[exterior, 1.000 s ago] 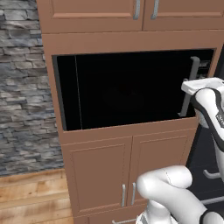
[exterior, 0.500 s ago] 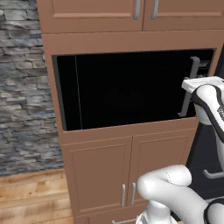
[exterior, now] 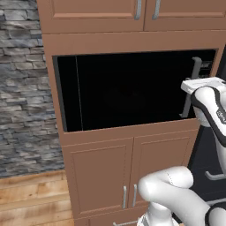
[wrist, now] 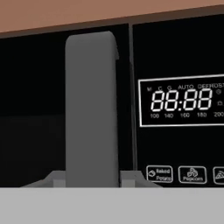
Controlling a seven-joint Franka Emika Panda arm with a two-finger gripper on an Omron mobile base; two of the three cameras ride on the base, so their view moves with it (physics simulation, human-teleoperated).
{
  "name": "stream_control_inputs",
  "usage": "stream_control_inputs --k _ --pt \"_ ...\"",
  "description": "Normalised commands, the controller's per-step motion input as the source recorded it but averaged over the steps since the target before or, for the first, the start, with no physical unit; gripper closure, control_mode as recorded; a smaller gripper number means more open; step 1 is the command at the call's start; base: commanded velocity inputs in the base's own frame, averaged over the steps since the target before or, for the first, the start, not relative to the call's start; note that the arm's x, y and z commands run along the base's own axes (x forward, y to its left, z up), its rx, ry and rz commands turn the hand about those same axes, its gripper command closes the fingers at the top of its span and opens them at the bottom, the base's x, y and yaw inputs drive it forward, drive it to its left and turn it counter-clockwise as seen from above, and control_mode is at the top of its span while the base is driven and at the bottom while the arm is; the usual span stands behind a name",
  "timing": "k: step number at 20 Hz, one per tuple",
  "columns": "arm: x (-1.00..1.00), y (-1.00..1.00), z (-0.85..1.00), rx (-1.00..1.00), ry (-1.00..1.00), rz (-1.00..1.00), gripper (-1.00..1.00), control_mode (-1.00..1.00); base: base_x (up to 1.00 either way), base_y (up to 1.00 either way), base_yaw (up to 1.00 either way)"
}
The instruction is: Open the microwave door.
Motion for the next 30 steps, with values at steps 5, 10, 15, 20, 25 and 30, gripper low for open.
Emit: stream_control_inputs --k 5,10,15,20,25,30 --pt "-0.03 0.00 0.00 0.00 0.00 0.00 1.00 -1.00 0.00 0.00 0.00" --pt "-0.39 -0.02 0.05 0.01 -0.06 0.00 1.00 -1.00 0.00 0.00 0.00" --pt "-0.62 -0.06 0.22 0.02 -0.08 0.00 1.00 -1.00 0.00 0.00 0.00" --pt "-0.71 -0.10 0.32 0.03 -0.05 0.00 1.00 -1.00 0.00 0.00 0.00" --pt "-0.73 -0.08 0.38 0.03 -0.03 0.00 1.00 -1.00 0.00 0.00 0.00" --pt "-0.76 -0.08 0.44 0.05 -0.02 0.00 1.00 -1.00 0.00 0.00 0.00"
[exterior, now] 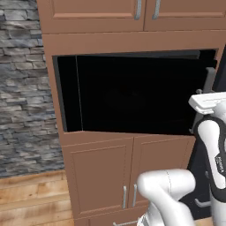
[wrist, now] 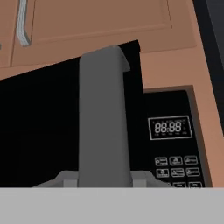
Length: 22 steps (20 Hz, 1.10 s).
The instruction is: Open the microwave door.
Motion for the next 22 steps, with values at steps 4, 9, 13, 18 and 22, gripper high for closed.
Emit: stream_control_inputs --k 4,9,13,18,22 --pt "-0.80 -0.08 0.44 0.07 -0.02 0.00 1.00 -1.00 0.00 0.00 0.00" --pt "-0.82 -0.06 0.46 0.06 -0.02 0.00 1.00 -1.00 0.00 0.00 0.00" --pt "-0.85 -0.01 0.41 0.03 -0.01 0.00 1.00 -1.00 0.00 0.00 0.00" --pt "-0.98 -0.05 0.28 0.01 -0.04 0.00 -1.00 -1.00 0.00 0.00 0.00" --pt "-1.00 -0.18 0.27 0.01 -0.10 0.00 -1.00 -1.00 0.00 0.00 0.00"
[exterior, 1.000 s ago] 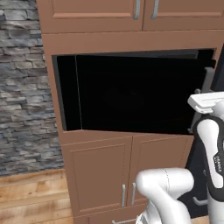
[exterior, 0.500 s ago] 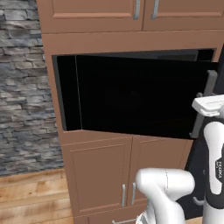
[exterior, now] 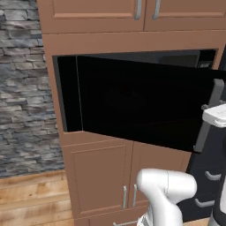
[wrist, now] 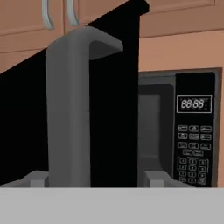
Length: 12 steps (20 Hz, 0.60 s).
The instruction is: Open the microwave door.
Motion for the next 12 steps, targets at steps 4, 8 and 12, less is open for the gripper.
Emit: stream_control_inputs --k 4,8,12 --pt "-0.98 -0.19 0.24 0.00 -0.11 -0.01 -1.00 -1.00 0.00 0.00 0.00" --pt "-0.90 -0.26 0.12 0.00 -0.11 -0.01 -1.00 -1.00 0.00 0.00 0.00" --pt "-0.16 -0.34 0.01 0.06 -0.17 0.00 -1.00 -1.00 0.00 0.00 0.00"
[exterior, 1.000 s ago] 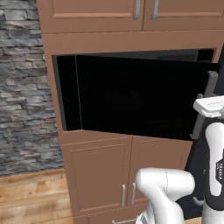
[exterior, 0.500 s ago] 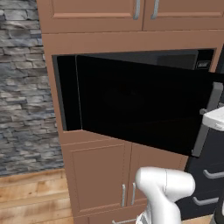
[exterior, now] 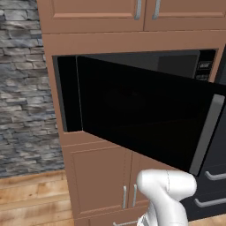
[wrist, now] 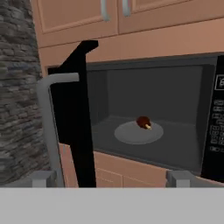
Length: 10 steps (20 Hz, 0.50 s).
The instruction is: Open the microwave door.
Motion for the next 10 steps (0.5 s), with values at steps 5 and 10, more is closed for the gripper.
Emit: stream_control_inputs --k 5,10 --pt "0.00 -0.64 0.02 0.24 -0.14 0.08 -1.00 -1.00 0.00 0.00 0.00" --pt "0.30 -0.34 0.00 0.29 -0.01 0.10 -1.00 -1.00 0.00 0.00 0.00"
